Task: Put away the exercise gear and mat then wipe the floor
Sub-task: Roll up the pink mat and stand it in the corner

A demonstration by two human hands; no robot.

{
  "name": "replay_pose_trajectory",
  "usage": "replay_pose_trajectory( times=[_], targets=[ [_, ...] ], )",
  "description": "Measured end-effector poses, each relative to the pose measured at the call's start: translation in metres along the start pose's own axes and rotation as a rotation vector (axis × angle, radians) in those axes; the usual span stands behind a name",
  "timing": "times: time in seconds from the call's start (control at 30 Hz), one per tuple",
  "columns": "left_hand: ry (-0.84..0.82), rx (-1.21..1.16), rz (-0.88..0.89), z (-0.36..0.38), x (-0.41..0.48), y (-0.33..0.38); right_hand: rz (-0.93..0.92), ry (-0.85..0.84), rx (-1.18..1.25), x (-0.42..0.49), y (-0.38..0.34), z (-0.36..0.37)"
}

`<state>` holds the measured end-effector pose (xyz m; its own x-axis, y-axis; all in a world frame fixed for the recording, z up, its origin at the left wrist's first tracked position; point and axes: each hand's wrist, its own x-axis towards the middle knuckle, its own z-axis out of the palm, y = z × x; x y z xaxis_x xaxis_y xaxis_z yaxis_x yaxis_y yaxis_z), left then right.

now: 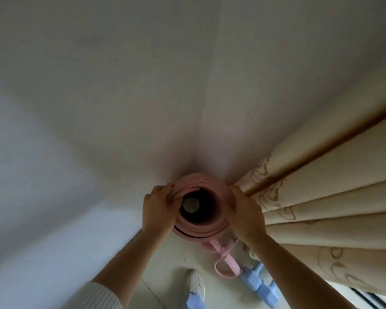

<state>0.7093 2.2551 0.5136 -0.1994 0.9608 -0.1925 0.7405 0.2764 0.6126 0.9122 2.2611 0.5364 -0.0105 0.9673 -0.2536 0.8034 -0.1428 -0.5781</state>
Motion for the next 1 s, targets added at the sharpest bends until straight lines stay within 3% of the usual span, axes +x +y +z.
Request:
replay_pose_trajectory(
  times=[0.3, 0.47, 0.57, 0.7, 0.87, 1.0],
  targets=[
    [0.049, -0.096, -0.034, 0.019, 0.078, 0.034, -0.035, 0.19, 0.106, 0.081, 0.013, -0.004],
    [0.019, -0.091, -0.064, 0.019, 0.098, 0.037, -0.021, 0.186, 0.082, 0.096, 0.011, -0.003],
    [-0.085, -0.09, -0.088, 0.023, 0.103, 0.032, 0.014, 0.081, 0.062, 0.102, 0.018, 0.006],
    [-0.311, -0.199, -0.249, 0.026, 0.097, 0.044, 0.02, -0.12, 0.138, 0.1, 0.016, 0.017],
    [-0.271, -0.297, -0.286, 0.028, 0.084, 0.049, 0.016, -0.193, 0.158, 0.095, 0.013, 0.017],
    [-0.27, -0.365, -0.305, 0.028, 0.066, 0.044, 0.0, -0.319, 0.037, 0.089, 0.015, 0.014]
  ],
)
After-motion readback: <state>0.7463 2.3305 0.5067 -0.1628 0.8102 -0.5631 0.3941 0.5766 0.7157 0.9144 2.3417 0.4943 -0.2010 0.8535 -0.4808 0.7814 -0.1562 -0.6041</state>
